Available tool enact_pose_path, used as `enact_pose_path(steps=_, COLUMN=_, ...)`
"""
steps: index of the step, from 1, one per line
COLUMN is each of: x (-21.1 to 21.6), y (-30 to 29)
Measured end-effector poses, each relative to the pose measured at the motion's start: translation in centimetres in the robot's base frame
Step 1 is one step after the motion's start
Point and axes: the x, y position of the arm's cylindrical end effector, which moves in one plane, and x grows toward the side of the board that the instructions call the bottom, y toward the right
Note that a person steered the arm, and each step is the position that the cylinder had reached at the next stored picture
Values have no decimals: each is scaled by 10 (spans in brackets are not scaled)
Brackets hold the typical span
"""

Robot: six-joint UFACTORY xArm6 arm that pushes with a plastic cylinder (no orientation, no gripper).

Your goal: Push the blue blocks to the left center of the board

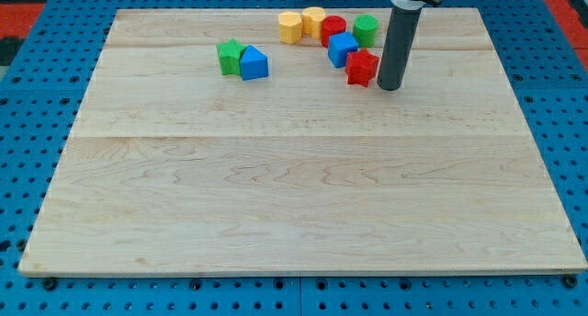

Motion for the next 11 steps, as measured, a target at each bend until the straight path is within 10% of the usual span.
enact_pose_path(steps=3, x=4, y=16)
enact_pose_path(steps=4, x=-80, y=25)
enact_pose_path(steps=5, x=-80, y=-70)
enact_pose_path(steps=9, x=7, y=-272)
enact_pose_path(steps=11, x=9, y=-229)
